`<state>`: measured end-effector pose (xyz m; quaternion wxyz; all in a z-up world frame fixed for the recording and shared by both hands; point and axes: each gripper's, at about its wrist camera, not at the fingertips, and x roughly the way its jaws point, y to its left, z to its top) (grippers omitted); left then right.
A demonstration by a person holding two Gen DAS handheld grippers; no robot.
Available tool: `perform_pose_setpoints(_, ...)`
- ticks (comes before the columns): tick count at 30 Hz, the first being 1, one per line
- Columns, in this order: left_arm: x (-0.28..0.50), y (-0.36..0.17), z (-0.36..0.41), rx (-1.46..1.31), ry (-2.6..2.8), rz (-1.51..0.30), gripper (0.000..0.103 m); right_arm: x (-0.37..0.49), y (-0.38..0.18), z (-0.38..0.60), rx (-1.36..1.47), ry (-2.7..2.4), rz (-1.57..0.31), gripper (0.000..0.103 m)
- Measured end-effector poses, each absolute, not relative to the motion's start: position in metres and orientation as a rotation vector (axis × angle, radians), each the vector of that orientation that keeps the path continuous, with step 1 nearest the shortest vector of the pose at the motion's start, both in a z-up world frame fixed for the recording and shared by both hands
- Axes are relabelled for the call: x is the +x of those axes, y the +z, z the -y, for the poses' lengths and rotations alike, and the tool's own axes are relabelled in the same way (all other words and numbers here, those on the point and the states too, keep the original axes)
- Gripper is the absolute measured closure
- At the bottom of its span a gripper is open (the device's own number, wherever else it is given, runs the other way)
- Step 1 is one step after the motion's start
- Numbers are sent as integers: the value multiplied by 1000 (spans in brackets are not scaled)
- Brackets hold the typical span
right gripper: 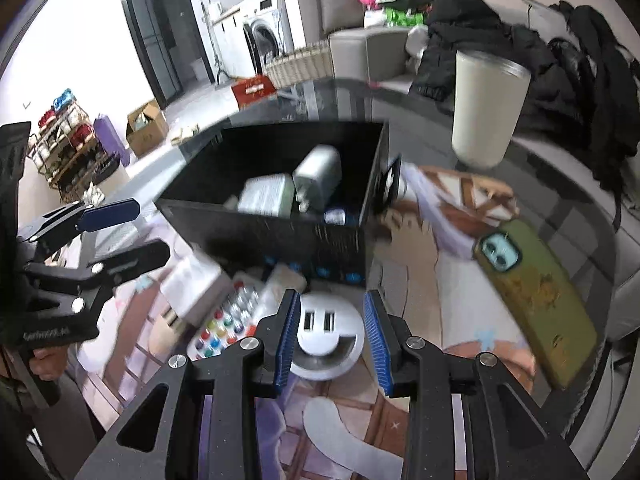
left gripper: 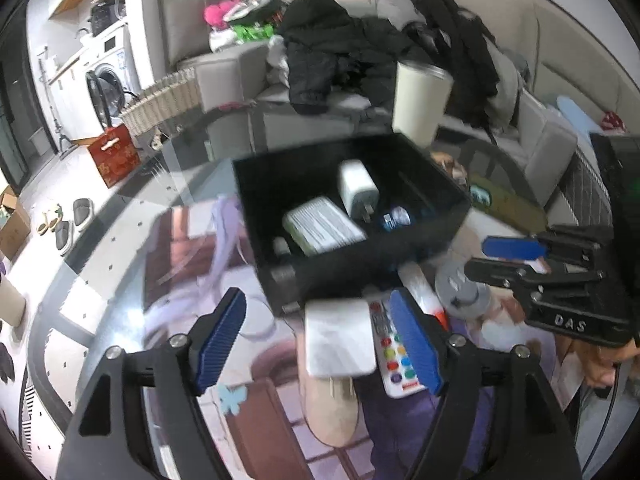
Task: Organize rigid objects
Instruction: 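Grasp the white square charger with the left tool while the right grasps the round socket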
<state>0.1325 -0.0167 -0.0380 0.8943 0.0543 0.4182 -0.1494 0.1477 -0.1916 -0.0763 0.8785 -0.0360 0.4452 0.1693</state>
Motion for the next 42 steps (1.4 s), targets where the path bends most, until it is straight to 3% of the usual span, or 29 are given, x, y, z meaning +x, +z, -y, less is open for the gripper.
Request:
perform_pose_setpoints(3, 134, -49, 25, 140, -315, -896, 28, 151, -90, 192, -53, 365, -985, 68)
perform_pose_setpoints(8, 136, -64, 28, 153, -312, -937, 28, 151, -96, 189, -59, 355, -987, 52)
perform_pose_setpoints(15, 137, -72, 30, 165, -307, -954, 28, 144, -110, 178, -76, 396, -1009, 49)
perform_pose_setpoints(17, 138, -74, 30, 169, -301, -960, 28, 142, -113, 174, -99, 386, -1009, 51)
perform_pose_setpoints(19, 139, -77, 30, 171, -299, -968, 28, 138, -113, 167, -161, 387, -984, 73)
perform_pose_setpoints(22, 144, -82, 28, 161, -290, -988, 28, 134, -113, 163, -176, 395, -974, 85)
perform_pose_setpoints(25, 149, -85, 25, 144, -272, -1001, 32, 131, -112, 160, -194, 392, -957, 85)
perform_pose_setpoints(27, 149, -86, 23, 127, -280, -1003, 41, 129, -112, 160, -201, 393, -954, 85)
perform_pose_setpoints(29, 149, -85, 24, 129, -295, -1003, 59, 126, -111, 159, -207, 392, -949, 85)
perform_pose_setpoints(42, 140, -90, 16, 133, -287, -1009, 59, 124, -115, 146, -250, 399, -938, 85)
